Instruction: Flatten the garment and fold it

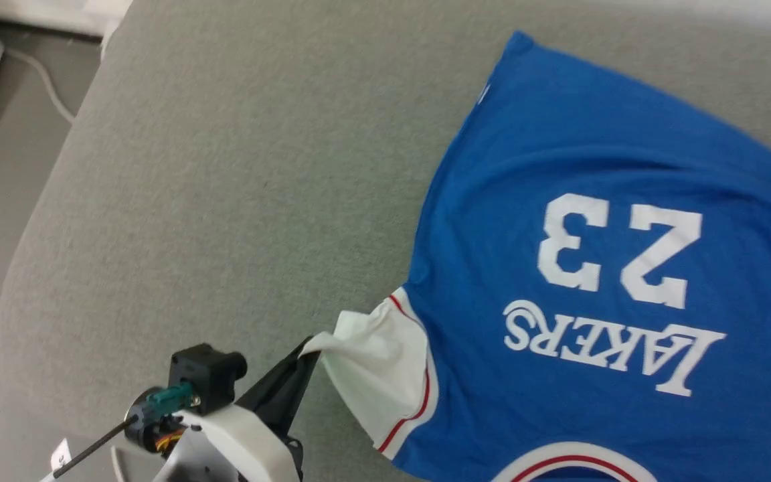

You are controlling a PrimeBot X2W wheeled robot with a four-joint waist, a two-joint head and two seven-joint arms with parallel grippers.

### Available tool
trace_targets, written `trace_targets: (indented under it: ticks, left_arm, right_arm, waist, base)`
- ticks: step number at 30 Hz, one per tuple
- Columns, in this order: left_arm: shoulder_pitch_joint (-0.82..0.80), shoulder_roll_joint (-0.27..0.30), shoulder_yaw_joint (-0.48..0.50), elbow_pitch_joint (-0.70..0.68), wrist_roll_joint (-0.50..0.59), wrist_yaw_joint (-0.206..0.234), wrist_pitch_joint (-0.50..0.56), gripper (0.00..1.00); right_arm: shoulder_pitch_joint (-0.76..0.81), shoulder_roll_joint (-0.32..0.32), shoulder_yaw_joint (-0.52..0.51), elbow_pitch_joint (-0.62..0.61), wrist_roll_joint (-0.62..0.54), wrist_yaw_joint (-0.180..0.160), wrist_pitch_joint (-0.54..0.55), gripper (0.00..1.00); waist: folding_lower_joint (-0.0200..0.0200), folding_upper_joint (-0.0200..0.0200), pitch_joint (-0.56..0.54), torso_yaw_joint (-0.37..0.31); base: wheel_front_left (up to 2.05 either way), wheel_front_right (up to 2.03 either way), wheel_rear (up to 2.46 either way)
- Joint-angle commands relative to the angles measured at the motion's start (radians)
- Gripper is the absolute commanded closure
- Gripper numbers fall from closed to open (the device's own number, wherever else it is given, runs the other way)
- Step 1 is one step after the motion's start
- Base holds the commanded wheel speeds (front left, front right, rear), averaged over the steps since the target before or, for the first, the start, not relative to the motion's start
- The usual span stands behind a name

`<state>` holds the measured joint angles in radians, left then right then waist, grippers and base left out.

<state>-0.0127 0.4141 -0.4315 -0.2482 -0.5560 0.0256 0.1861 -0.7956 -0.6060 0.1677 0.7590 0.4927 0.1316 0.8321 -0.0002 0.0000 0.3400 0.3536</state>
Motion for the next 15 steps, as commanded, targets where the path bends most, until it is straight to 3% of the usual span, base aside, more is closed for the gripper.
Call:
trace_targets:
  ticks: [1,7,15]
  left_arm:
    - [0.016,0.007,0.01,0.0,-0.007,0.011,0.003,1.0]
    - [0.064,0.015,0.033,0.002,-0.039,0.03,0.003,1.0]
    - [0.108,0.03,0.046,0.001,-0.055,0.044,0.0,1.0]
  right_arm:
    - [0.073,-0.004,0.009,-0.006,0.028,-0.001,0.016,1.0]
    - [0.27,-0.042,0.004,-0.15,0.113,-0.001,0.044,1.0]
    - [0.543,-0.051,-0.102,-0.356,0.16,-0.001,0.091,1.0]
  waist:
    - [0.0002,0.0,-0.123,-0.115]
    - [0.0002,0.0,-0.196,-0.173]
    - [0.0002,0.0,-0.253,-0.212]
  base:
    - [0.0,0.0,0.0]
    - [0.0,0.0,0.0]
    - [0.0,0.0,0.0]
